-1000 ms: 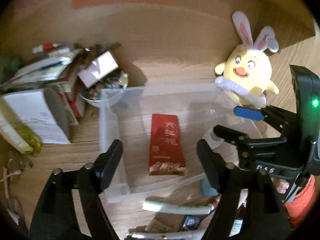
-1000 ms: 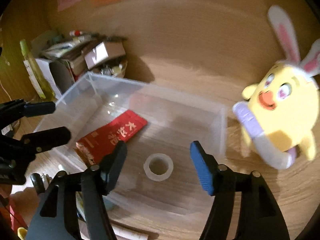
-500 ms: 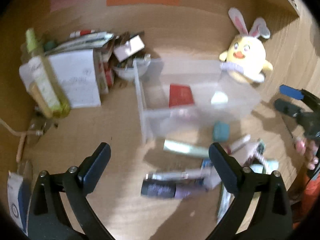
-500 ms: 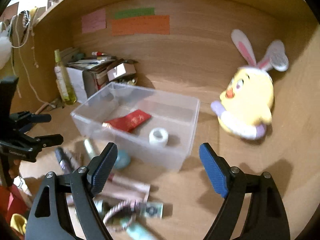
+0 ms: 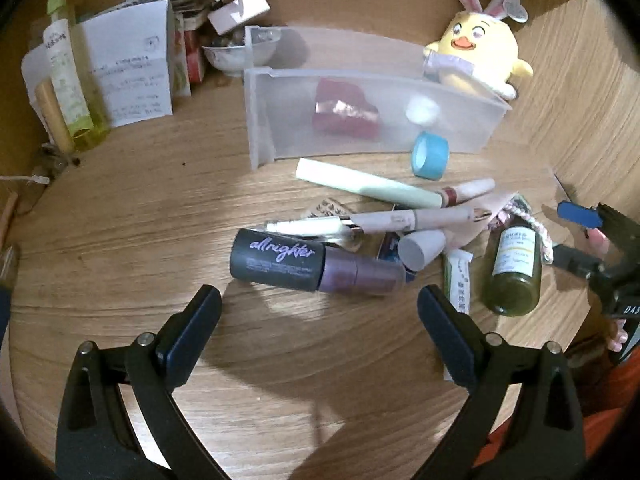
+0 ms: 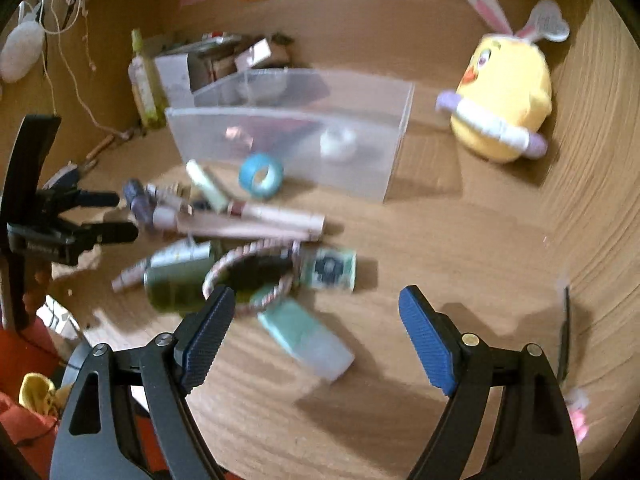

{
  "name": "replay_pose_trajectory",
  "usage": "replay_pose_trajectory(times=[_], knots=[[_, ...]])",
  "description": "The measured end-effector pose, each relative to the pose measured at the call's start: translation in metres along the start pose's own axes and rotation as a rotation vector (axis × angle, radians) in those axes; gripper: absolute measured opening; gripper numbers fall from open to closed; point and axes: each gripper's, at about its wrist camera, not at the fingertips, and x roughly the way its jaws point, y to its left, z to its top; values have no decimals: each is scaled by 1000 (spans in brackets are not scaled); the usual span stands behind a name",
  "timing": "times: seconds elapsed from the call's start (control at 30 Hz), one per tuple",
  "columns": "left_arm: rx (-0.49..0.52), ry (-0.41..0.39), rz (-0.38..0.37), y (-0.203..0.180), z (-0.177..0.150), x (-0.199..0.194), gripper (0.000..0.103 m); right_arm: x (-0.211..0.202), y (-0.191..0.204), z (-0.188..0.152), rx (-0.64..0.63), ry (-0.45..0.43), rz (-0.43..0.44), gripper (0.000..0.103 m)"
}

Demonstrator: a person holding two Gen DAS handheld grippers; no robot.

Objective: Organize objects
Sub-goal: 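Grasp the black allnighter spray with left tool while right tool grasps mint-green tube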

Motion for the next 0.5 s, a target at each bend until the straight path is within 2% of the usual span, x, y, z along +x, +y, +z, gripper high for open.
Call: replay_pose_trajectory(times=[0.3, 0.5], knots=[[51, 26, 52, -6, 9, 11, 100, 9, -2, -11, -13, 24, 10, 80], [62, 25, 71, -8, 14, 19, 100, 13, 6, -12, -49, 27, 12, 47]])
